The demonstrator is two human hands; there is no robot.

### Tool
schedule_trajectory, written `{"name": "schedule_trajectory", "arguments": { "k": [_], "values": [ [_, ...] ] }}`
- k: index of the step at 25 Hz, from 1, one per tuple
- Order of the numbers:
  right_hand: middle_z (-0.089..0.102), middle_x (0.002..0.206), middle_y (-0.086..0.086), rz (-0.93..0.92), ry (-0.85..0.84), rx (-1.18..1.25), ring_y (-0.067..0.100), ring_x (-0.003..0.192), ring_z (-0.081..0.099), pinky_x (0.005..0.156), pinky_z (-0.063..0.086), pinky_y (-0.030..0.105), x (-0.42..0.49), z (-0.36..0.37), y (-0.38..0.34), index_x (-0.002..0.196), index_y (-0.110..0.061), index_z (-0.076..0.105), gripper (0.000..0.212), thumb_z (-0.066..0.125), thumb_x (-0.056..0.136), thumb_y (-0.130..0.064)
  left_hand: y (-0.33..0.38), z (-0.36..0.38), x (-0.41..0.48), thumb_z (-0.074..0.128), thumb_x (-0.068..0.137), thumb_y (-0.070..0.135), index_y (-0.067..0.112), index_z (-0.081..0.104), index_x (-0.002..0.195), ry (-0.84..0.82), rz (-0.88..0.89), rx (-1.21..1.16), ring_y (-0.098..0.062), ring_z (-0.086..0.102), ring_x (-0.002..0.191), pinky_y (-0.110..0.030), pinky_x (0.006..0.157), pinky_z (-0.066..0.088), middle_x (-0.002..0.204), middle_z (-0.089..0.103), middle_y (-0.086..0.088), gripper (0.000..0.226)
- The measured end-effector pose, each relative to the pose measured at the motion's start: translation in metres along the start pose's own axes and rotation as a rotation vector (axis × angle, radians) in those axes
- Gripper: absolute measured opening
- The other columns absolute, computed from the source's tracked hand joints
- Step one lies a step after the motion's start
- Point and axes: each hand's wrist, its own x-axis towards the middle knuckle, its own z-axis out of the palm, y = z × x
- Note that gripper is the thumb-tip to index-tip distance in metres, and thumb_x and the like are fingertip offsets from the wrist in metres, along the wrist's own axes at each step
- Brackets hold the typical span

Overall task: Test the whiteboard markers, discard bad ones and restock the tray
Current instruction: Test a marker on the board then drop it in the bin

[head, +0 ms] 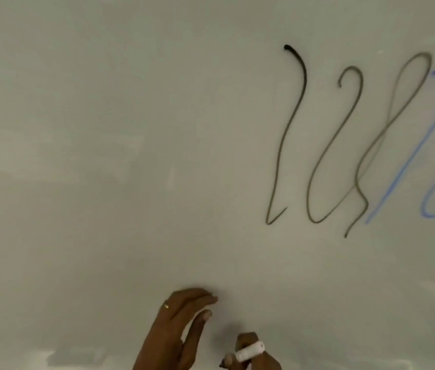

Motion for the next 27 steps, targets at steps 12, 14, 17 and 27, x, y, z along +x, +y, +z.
{"name": "schedule_trajectory", "arguments": {
  "k": [12,14,17,27],
  "values": [
    [0.072,0.084,-0.003,-0.325,0.744,0.203,0.009,0.069,0.068,0.060,0.054,0.017,0.234,-0.131,-0.200,0.093,-0.007,0.069,0.014,0.077,0.083,-0.013,0.031,-0.155,0.232,0.048,0.103,0.024,0.008,0.044,0.146,0.454,0.379,0.556,-0.029,0.028,0.150,-0.056,0.123,0.017,0.157,0.036,-0.008,0.046],
    [0.071,0.084,-0.005,-0.218,0.828,0.215,0.007,0.070,0.069,0.062,0.056,0.018,0.215,-0.120,-0.187,0.091,-0.009,0.069,0.014,0.077,0.084,-0.017,0.028,-0.156,0.233,0.048,0.103,0.024,0.009,0.046,0.146,0.465,0.412,0.565,-0.029,0.031,0.149,-0.057,0.122,0.019,0.157,0.038,-0.006,0.045],
    [0.068,0.110,0.025,0.211,0.630,0.381,0.023,0.099,0.070,0.082,0.057,0.024,0.159,-0.091,-0.147,0.110,0.016,0.064,0.034,0.054,0.101,-0.015,0.024,-0.157,0.235,0.050,0.102,0.025,0.011,0.045,0.146,0.488,0.426,0.579,-0.027,0.030,0.150,-0.057,0.122,0.021,0.157,0.037,-0.004,0.046],
    [0.073,0.088,0.003,-0.315,0.619,-0.026,0.004,0.073,0.066,0.068,0.054,0.017,0.224,-0.128,-0.220,0.104,-0.005,0.071,0.022,0.077,0.084,-0.009,0.023,-0.156,0.234,0.046,0.105,0.028,0.013,0.037,0.151,0.483,0.415,0.557,-0.027,0.024,0.152,-0.054,0.124,0.012,0.159,0.033,-0.005,0.049]
  ]
}}
